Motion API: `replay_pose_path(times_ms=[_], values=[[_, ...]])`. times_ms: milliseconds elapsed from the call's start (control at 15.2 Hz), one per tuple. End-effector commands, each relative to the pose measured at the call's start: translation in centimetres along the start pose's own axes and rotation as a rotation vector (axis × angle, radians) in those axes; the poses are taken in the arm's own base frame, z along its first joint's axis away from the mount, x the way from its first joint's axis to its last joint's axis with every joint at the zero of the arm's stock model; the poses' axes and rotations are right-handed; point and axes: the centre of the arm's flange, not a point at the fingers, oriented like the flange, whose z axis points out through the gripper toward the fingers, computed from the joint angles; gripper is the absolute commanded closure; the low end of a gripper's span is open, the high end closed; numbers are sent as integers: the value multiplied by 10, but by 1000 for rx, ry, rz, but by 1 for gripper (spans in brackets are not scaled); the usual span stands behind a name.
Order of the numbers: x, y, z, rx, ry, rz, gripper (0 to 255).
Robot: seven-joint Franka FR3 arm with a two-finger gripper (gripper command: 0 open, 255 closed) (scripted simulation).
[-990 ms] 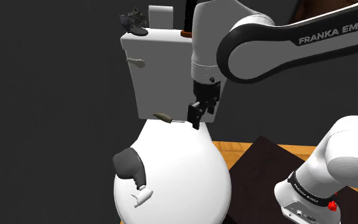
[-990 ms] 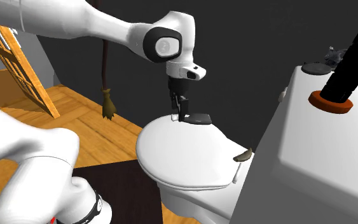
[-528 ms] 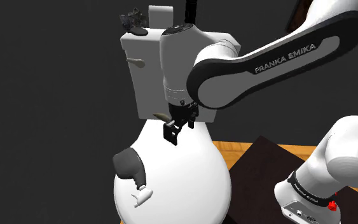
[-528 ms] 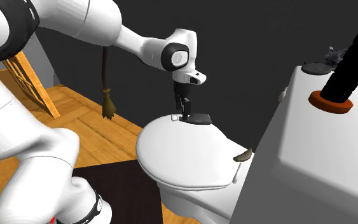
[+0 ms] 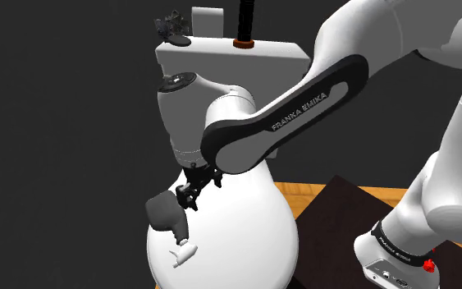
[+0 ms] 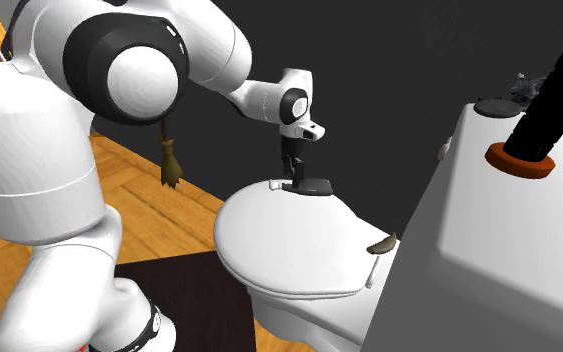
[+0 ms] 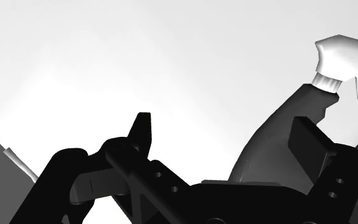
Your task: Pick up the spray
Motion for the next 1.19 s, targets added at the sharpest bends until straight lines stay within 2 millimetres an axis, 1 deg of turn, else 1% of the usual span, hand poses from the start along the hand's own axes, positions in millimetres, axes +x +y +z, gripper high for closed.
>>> replay_pose_path(times_ms=[0, 396, 462, 858, 924, 1056, 1122], values=[[12, -21, 15, -6, 0, 5, 0], [47, -80, 58, -21, -4, 16, 0], [48, -82, 58, -22, -4, 17, 0], [50, -85, 90, -22, -4, 17, 0], [50, -86, 98, -22, -4, 17, 0], [50, -86, 98, -22, -4, 17, 0], [51, -86, 98, -21, -4, 17, 255]])
